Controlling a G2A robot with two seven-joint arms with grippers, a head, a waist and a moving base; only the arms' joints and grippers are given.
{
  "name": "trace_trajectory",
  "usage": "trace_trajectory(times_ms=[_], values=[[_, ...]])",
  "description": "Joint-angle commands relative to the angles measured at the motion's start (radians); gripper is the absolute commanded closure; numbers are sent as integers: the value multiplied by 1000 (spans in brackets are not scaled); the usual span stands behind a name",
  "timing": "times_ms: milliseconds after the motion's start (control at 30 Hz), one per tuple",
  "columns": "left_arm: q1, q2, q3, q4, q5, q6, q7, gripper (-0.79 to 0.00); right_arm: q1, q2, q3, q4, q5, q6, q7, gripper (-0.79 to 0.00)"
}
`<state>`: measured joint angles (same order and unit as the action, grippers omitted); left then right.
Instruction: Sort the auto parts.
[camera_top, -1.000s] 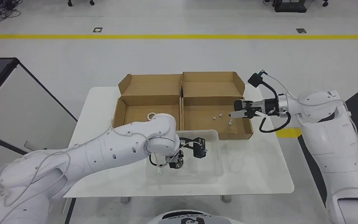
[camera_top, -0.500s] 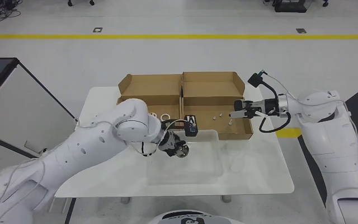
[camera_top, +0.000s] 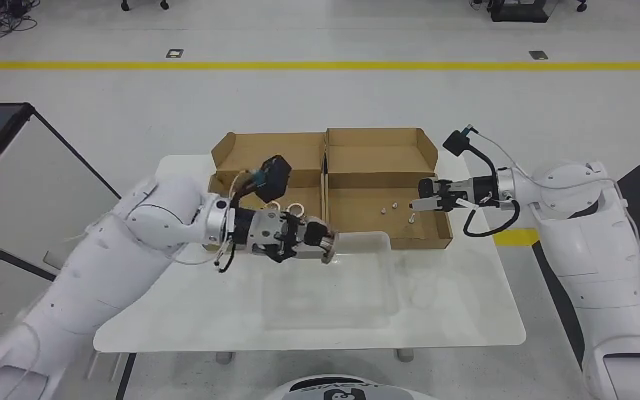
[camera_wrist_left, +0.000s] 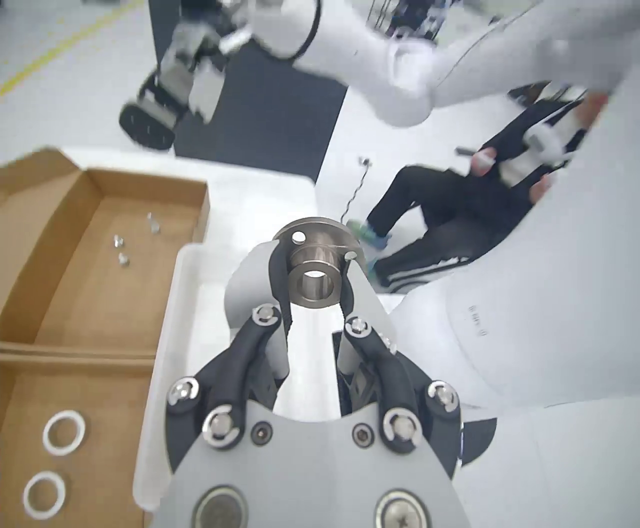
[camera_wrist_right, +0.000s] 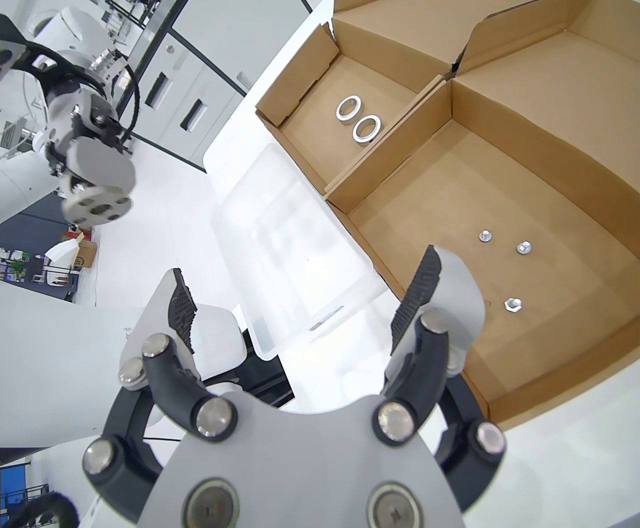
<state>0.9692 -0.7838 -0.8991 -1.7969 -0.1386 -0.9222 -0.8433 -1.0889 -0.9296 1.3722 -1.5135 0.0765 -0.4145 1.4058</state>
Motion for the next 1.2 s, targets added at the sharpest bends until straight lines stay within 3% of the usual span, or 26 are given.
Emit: trace_trajectory(times_ms=[0,500,867,1167], values=[[15,0,-7,21,-63,-86,37,0,0,0,0,0,0,0,0,-785],[12,-2,-7,15,-79,-90,37,0,0,0,0,0,0,0,0,-785],[42,-37,-94,-22,-128,-90,367,0,0,0,0,0,0,0,0,-785],[100,-97,-174,-128,-375,-90,447,0,0,0,0,0,0,0,0,-785]])
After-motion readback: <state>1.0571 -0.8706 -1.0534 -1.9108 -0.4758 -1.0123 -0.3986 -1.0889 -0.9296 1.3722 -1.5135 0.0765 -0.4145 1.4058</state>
